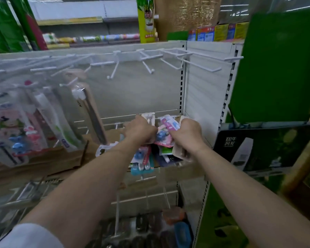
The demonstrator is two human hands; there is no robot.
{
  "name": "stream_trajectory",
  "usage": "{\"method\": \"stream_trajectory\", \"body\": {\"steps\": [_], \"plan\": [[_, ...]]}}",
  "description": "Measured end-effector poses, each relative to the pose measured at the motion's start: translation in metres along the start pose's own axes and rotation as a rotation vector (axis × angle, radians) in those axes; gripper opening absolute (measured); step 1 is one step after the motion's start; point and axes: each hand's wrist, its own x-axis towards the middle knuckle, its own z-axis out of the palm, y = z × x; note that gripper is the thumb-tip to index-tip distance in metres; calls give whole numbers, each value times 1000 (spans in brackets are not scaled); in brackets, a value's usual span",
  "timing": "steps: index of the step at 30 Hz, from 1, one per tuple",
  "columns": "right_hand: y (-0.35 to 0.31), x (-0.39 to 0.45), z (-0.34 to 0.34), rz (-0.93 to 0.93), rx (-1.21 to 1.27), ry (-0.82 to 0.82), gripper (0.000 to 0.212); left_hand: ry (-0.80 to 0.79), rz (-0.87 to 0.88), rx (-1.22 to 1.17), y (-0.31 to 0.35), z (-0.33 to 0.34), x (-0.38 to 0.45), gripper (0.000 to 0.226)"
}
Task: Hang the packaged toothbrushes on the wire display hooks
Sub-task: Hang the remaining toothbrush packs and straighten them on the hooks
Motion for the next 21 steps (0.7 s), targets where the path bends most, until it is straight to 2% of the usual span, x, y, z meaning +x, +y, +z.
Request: {"method": "stream_trajectory", "body": {"steps": [3, 6, 10, 12, 15, 18, 21], "plan": [[2, 0, -2, 18, 123, 8, 21, 80, 53, 15, 4, 0, -8, 67], [3, -4, -8, 17, 253, 39, 26, 157, 133, -70, 5, -3, -13, 62], [0, -9, -13, 20, 421, 53, 7, 149, 118, -180, 10, -11, -19, 74], [-5, -12, -13, 33, 529, 63, 13, 142, 83, -304, 12, -14, -23, 63], [-11, -19, -10, 74, 719, -5, 16, 132, 83, -482, 7, -15, -32, 50], [-14, -28, -2, 63, 821, -38, 19, 156, 79, -636, -1, -12, -44, 55], [-16, -36, 6, -4, 818, -43, 23, 175, 54, -734, -6, -9, -55, 60]]}}
